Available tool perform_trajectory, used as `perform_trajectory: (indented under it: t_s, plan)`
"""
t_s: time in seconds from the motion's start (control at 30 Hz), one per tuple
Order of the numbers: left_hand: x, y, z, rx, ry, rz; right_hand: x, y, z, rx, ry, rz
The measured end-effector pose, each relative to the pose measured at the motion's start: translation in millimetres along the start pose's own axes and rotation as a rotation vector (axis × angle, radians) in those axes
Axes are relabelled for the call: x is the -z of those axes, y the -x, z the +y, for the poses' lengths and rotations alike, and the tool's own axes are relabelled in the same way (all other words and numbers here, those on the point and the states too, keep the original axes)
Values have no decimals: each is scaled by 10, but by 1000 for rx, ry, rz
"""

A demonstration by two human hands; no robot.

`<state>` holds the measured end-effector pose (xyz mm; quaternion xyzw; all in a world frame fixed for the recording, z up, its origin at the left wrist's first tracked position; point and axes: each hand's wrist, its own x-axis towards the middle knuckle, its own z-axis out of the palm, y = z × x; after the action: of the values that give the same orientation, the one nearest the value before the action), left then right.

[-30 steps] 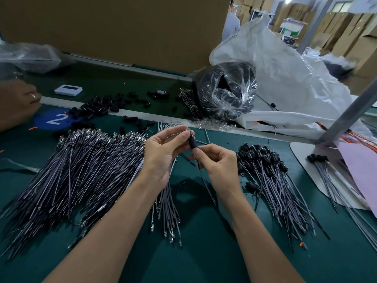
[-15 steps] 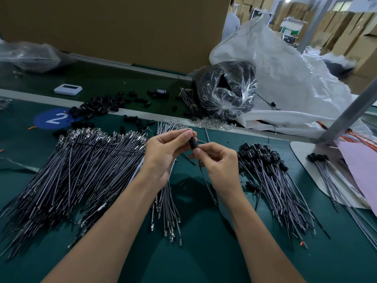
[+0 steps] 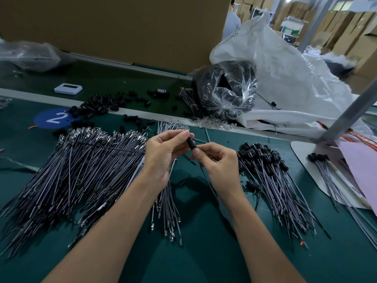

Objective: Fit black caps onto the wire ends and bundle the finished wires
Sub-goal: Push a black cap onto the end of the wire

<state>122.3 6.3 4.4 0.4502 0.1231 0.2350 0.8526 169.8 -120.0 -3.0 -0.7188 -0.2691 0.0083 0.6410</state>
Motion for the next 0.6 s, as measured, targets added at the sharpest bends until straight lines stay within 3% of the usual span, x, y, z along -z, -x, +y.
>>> perform_trajectory:
  t_s: [0.6]
  plan:
    - [-11,26,24,17,-47,-8,-13,0,7,8,20,2]
